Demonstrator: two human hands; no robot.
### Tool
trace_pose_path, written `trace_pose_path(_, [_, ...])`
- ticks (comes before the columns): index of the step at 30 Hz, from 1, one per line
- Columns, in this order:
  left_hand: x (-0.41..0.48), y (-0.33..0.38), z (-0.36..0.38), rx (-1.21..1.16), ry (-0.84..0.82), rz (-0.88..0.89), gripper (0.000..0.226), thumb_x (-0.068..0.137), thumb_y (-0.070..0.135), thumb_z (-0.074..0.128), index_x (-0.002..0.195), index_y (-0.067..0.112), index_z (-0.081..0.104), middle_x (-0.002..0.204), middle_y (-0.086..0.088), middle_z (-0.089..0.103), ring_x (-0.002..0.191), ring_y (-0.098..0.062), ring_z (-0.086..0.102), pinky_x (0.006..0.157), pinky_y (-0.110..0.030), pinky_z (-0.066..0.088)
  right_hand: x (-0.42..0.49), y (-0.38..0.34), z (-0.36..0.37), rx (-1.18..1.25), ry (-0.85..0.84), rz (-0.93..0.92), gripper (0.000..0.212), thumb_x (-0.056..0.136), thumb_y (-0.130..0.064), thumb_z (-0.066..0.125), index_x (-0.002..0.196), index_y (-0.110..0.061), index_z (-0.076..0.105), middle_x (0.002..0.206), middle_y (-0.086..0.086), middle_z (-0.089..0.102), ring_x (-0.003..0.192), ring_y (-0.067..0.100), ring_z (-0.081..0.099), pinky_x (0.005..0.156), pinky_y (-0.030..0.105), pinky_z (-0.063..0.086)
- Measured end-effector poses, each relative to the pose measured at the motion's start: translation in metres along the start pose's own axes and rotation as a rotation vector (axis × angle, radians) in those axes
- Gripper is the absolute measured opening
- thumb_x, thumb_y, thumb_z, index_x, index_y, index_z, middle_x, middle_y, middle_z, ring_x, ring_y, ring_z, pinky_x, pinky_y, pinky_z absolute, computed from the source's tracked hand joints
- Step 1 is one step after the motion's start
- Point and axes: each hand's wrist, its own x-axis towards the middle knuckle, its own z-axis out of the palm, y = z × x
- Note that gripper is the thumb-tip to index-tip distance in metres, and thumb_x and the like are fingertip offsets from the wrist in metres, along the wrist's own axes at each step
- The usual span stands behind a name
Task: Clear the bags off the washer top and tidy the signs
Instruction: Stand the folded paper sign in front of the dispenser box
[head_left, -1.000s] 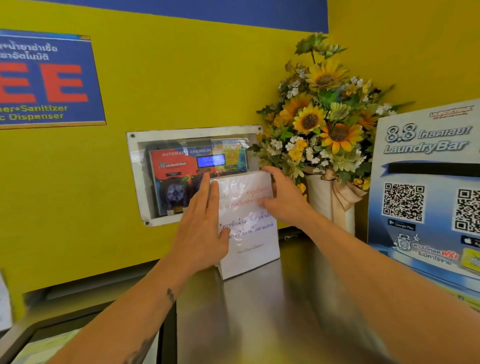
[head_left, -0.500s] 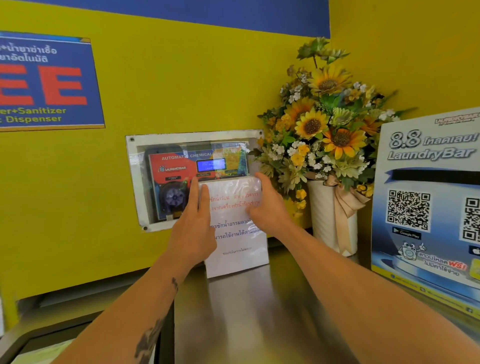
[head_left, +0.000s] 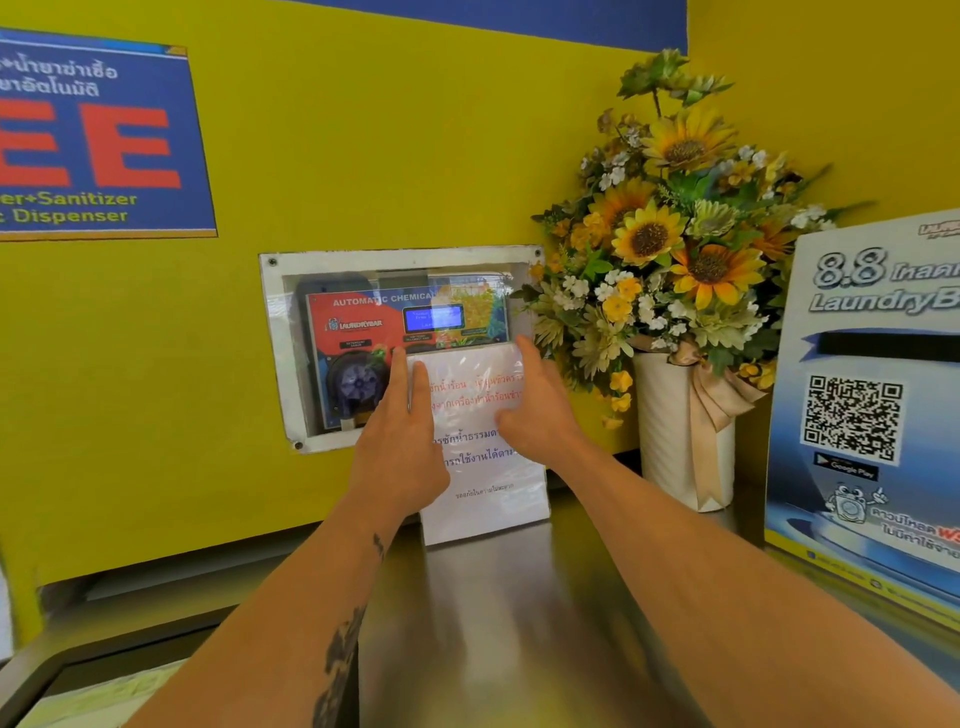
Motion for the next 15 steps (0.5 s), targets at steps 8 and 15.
trace_pose_path(8, [-0.002, -0.003, -0.003, 0.007, 0.019, 0.017, 0.097, 0.084, 0.028, 0.062, 0.152, 0.011, -0.004, 0.160, -0.008, -0.020, 0.143, -0.033, 0.020, 0.104, -0.040, 0.040, -0.002, 0.000, -0.003, -0.055, -0.037, -0.002, 0.106, 0.072, -0.004, 0.068, 0.153, -0.034, 0.006, 0.140, 0.009, 0.034, 0.120, 0.027, 0.046, 0.087, 0.034, 0.047])
trace_pose_path(15, [-0.014, 0.004, -0.015, -0.032, 0.011, 0.021, 0.090, 0.084, 0.029, 0.059, 0.153, 0.011, 0.003, 0.162, -0.009, -0.013, 0.144, -0.033, 0.018, 0.112, -0.042, 0.031, -0.014, -0.004, -0.013, -0.079, -0.046, -0.026, 0.107, 0.077, -0.006, 0.067, 0.154, -0.036, -0.002, 0.139, 0.005, 0.040, 0.118, 0.020, 0.045, 0.081, 0.029, 0.041])
